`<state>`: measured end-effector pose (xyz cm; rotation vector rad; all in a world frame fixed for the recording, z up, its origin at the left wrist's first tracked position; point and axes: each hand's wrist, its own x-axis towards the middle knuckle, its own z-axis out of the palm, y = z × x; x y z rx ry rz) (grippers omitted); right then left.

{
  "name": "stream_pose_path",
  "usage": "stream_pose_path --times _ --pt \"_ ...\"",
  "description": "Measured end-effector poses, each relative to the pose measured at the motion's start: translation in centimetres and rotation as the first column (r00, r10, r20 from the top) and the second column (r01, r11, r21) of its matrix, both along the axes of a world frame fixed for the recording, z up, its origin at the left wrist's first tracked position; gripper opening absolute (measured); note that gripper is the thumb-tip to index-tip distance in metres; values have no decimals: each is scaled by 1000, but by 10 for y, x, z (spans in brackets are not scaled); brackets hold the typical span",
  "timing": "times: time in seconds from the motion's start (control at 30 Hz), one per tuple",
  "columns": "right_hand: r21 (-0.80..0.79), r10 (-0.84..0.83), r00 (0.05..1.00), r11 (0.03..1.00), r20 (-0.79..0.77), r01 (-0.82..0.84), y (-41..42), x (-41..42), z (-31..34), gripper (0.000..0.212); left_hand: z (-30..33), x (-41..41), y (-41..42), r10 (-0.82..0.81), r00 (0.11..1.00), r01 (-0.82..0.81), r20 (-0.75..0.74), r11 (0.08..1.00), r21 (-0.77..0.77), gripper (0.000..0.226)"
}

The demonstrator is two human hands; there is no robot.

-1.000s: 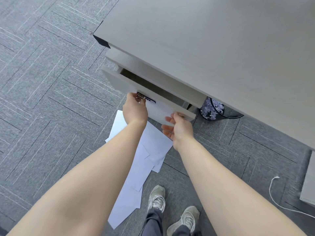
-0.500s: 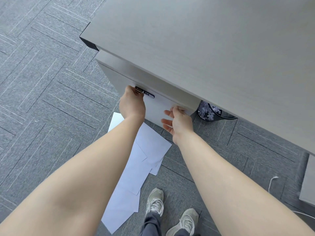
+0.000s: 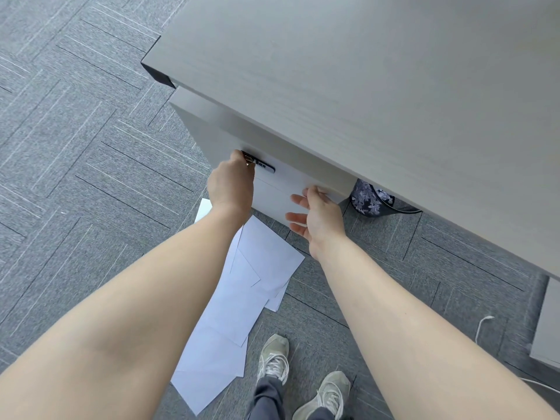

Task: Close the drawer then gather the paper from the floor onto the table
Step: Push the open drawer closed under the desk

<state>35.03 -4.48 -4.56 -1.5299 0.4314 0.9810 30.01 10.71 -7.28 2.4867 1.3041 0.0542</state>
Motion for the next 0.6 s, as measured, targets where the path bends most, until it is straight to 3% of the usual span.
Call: stream_pose_path --times 0.1,0.17,0.37,0.6 --pt "-3 18 1000 1000 13 -18 0 0 5 29 -5 -2 8 -113 991 116 -70 992 47 15" --pt "-4 21 1000 1000 15 -21 1 1 7 27 -5 -2 9 -110 993 112 -50 993 41 16" --pt "-2 27 999 1000 24 -27 2 -1 8 27 -7 -2 7 40 990 -18 136 988 -154 37" --pt "-10 34 999 999 35 -34 5 -3 11 36 -5 0 8 189 970 -124 155 928 -352 37"
